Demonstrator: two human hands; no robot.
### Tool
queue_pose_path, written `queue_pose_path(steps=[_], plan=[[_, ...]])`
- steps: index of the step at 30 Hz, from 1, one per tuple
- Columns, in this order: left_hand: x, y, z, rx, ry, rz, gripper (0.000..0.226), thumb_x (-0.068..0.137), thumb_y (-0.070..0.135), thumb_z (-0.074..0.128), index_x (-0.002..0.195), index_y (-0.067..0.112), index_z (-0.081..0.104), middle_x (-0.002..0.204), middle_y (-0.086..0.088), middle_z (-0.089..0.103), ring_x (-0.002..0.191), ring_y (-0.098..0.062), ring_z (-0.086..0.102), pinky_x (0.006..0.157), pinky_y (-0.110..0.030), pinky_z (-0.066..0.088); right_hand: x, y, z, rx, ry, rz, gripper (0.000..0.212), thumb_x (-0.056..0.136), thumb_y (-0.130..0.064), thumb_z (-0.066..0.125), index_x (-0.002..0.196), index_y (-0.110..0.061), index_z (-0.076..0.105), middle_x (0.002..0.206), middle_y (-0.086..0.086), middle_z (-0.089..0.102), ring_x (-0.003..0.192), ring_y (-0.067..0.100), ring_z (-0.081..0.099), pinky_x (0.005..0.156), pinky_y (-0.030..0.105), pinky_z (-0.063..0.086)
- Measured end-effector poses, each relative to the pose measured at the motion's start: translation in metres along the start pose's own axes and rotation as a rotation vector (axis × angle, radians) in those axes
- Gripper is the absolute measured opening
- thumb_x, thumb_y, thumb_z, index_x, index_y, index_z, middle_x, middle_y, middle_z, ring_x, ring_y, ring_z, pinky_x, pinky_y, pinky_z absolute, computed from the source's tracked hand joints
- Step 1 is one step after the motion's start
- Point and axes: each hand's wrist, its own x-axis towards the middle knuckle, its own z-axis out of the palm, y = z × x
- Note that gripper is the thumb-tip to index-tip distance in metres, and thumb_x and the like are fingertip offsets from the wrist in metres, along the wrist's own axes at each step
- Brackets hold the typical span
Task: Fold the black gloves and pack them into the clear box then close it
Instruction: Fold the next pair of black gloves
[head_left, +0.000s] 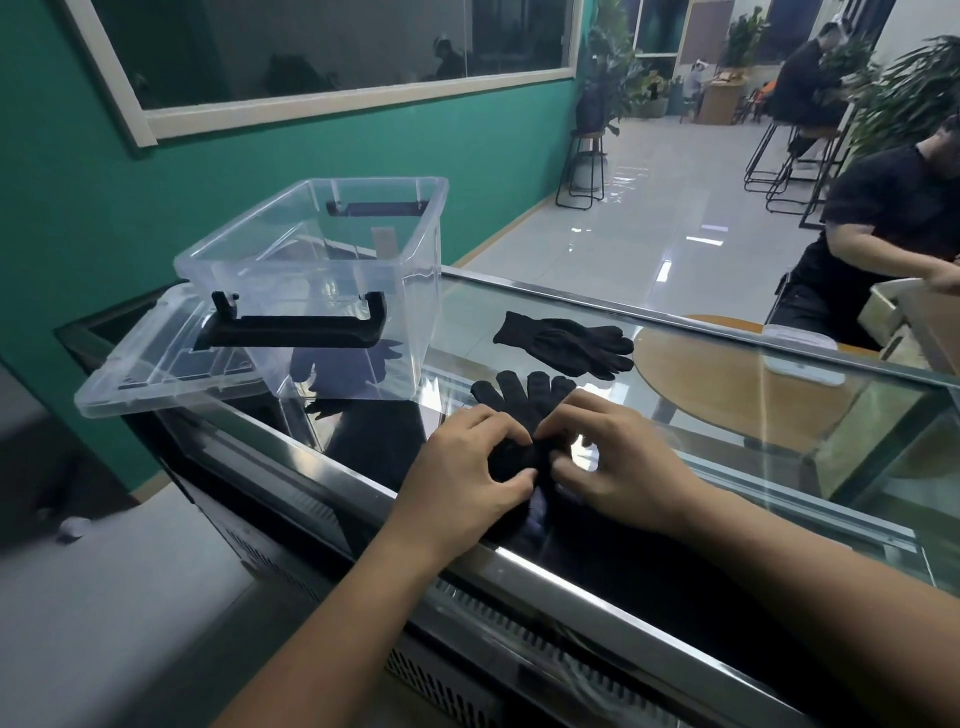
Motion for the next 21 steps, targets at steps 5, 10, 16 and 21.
queue_pose_path(steps=[5, 10, 16, 21], plan=[[0.003, -0.002, 0.003, 0.025, 0.003, -0.030, 0.020, 0.088, 0.031, 0.076, 0.107, 0.032, 0.071, 0.104, 0.019, 0.064, 0.104, -0.007, 0.064, 0.092, -0.031, 0.056, 0.001, 0.000, 0.000, -0.066, -0.073, -0.007, 0.031, 0.082, -0.034, 0.065, 0.112, -0.030, 0.068, 0.106, -0.014, 0.055, 0.094, 0.002, 0.054, 0.079, 0.004, 0.038], [0.004, -0.003, 0.003, 0.027, 0.020, -0.066, 0.008, 0.098, 0.031, 0.068, 0.107, 0.031, 0.068, 0.100, 0.015, 0.066, 0.101, -0.007, 0.062, 0.089, -0.031, 0.055, 0.003, 0.007, 0.006, -0.042, -0.021, 0.013, 0.025, 0.089, -0.024, 0.069, 0.113, -0.031, 0.070, 0.105, -0.015, 0.057, 0.097, 0.002, 0.056, 0.082, 0.008, 0.041], [0.003, -0.005, 0.001, -0.010, 0.052, -0.136, 0.012, 0.105, 0.042, 0.059, 0.107, 0.032, 0.064, 0.095, 0.010, 0.067, 0.090, -0.007, 0.065, 0.077, -0.028, 0.055, 0.005, 0.008, 0.004, 0.056, 0.053, 0.042, 0.016, 0.099, -0.019, 0.071, 0.114, -0.025, 0.069, 0.091, -0.018, 0.066, 0.088, 0.001, 0.063, 0.076, 0.007, 0.041], [0.004, -0.002, -0.002, -0.086, 0.095, -0.190, 0.012, 0.106, 0.041, 0.064, 0.110, 0.030, 0.067, 0.091, 0.013, 0.071, 0.088, -0.003, 0.070, 0.074, -0.018, 0.054, 0.006, 0.008, 0.004, 0.107, 0.072, 0.101, 0.013, 0.099, -0.026, 0.073, 0.112, -0.027, 0.070, 0.082, -0.016, 0.071, 0.083, 0.006, 0.067, 0.071, 0.008, 0.043]])
